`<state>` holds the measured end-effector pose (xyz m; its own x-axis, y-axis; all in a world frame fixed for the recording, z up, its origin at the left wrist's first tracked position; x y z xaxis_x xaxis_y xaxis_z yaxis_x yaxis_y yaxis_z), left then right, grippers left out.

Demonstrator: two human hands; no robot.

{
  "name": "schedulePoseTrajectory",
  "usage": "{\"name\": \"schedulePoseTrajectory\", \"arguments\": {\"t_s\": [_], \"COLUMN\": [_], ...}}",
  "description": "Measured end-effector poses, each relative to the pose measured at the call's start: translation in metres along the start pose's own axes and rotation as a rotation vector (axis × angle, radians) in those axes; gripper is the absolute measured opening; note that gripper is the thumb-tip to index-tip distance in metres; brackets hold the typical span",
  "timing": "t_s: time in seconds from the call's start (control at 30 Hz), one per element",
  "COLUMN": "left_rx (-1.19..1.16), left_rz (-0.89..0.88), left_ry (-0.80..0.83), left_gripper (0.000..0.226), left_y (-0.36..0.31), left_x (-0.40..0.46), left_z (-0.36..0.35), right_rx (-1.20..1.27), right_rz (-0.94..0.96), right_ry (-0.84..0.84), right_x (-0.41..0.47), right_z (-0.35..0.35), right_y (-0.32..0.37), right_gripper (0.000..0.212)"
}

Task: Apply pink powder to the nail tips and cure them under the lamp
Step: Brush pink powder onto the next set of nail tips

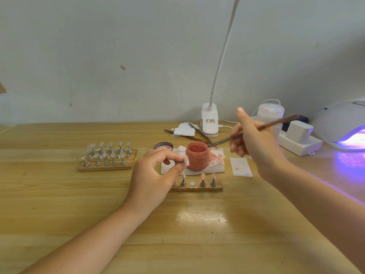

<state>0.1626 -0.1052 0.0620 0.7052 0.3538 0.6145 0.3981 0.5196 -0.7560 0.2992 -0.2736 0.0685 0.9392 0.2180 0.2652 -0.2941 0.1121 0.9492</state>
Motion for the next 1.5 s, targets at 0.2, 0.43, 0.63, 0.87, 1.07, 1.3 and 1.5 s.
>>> {"name": "schedulePoseTrajectory", "arguments": {"t_s": [0.2, 0.43, 0.63, 0.87, 1.07, 1.3, 1.5], "left_rx": [0.001, -0.006, -0.003, -0.007, 0.0, -0.007, -0.02], "left_rz": [0.006, -0.01, -0.014, -0.034, -0.044, -0.05, -0.057], "left_ry": [0.006, 0.011, 0.006, 0.006, 0.009, 0.006, -0.004], "left_gripper": [0.026, 0.03, 0.032, 0.03, 0.031, 0.034, 0.037], "left_y": [0.001, -0.001, -0.001, -0.002, -0.003, -0.003, -0.004], "left_x": [0.0, -0.001, -0.001, -0.001, 0.0, 0.0, 0.0], "left_z": [-0.001, -0.002, -0.002, -0.002, -0.003, -0.002, -0.002], "right_rx": [0.011, -0.229, -0.298, -0.323, -0.314, -0.317, -0.309], "right_rz": [0.449, 0.778, 0.832, 0.856, 0.868, 0.883, 0.823], "right_ry": [0.033, 0.079, 0.099, 0.058, 0.039, 0.037, 0.058], "right_x": [-0.061, -0.092, -0.096, -0.098, -0.099, -0.103, -0.098], "right_z": [-0.008, -0.026, -0.034, -0.032, -0.029, -0.03, -0.031], "right_y": [0.016, 0.036, 0.036, 0.038, 0.039, 0.043, 0.037], "right_gripper": [0.042, 0.053, 0.055, 0.051, 0.049, 0.051, 0.053]}}
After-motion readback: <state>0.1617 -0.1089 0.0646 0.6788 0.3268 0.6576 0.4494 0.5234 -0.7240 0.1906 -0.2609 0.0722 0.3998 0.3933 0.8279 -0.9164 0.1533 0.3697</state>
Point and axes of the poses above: each hand's wrist, its own x-axis towards the middle knuckle, its own z-axis out of the back of the hand, y = z × x, the point moved 10 cm from there along x, towards the middle knuckle, and after that the axes turned 8 degrees about -x, right-handed, at the moved point
